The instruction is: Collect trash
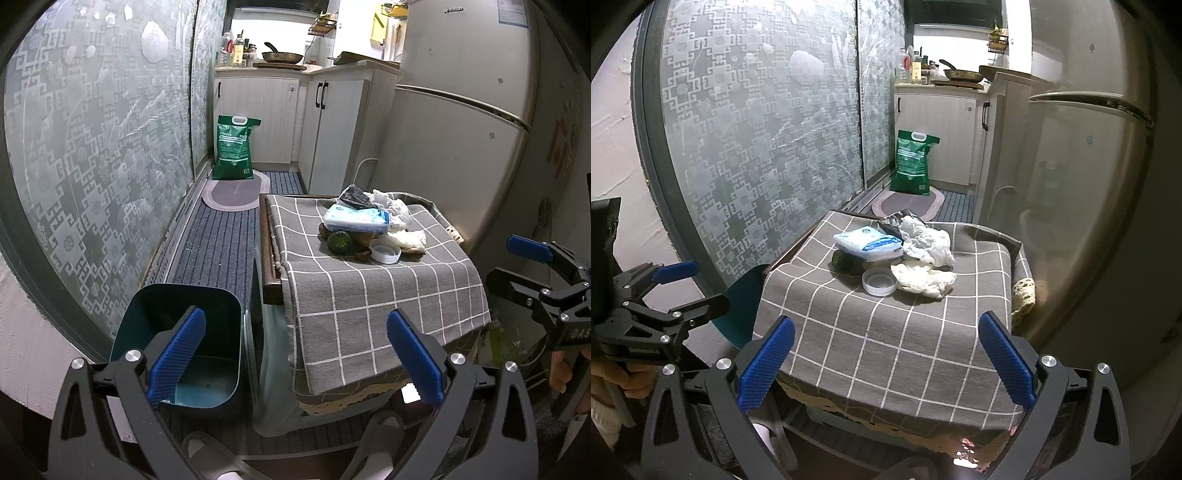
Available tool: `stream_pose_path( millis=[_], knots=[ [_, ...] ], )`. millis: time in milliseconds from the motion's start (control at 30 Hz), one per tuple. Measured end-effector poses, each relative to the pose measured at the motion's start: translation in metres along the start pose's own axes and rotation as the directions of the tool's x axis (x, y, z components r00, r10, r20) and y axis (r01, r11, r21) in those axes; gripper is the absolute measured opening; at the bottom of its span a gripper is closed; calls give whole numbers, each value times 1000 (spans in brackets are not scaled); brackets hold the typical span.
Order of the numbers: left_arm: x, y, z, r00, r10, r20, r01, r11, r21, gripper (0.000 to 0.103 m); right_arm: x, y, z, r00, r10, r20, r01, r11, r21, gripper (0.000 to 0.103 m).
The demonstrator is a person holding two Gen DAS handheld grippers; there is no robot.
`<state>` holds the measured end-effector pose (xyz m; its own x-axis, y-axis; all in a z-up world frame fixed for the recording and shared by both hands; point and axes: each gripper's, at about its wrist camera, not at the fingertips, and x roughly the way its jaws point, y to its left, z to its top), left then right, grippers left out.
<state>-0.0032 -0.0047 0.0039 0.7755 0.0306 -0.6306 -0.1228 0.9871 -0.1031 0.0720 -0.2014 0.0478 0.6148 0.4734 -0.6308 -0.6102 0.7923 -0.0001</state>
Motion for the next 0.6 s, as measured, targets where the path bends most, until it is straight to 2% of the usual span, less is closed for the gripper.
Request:
stream_pose_path(
  millis=[600],
  knots=[
    [3,-2,0,1000,3,-5,-3,1000,-3,101,-1,-1,0,1000,6,1,-6,1000,-4,100]
  ],
)
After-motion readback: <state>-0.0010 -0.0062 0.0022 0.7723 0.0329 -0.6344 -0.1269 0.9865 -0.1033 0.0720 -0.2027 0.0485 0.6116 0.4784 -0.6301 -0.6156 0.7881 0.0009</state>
